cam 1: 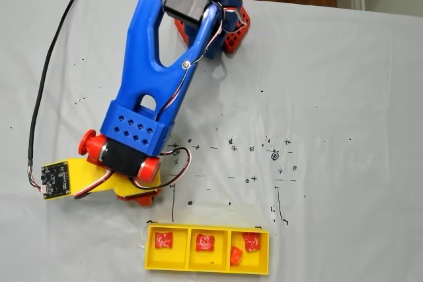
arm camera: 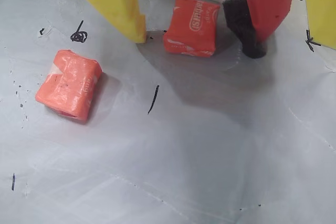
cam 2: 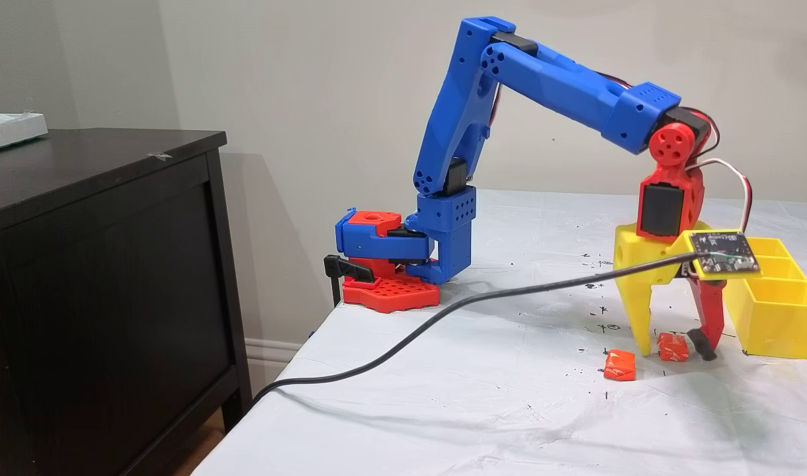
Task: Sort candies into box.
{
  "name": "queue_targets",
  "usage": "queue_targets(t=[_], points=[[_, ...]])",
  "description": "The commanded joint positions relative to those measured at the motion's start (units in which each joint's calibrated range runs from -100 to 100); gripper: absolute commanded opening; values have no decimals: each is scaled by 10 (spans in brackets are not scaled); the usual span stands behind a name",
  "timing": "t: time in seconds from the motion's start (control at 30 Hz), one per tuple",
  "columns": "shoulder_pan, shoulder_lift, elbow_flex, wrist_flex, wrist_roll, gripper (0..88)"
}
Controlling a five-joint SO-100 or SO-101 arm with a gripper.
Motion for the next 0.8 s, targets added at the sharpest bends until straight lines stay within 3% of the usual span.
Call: queue_targets(t=[0.0,0.2,0.4,0.53,0.77], points=[[-8,-2,-44,-11,-2,234],[-12,11,-52,-15,-4,224],[-12,12,-47,-14,-3,47],[-13,3,-35,-17,-5,6],[-8,-44,-26,-10,-6,2]])
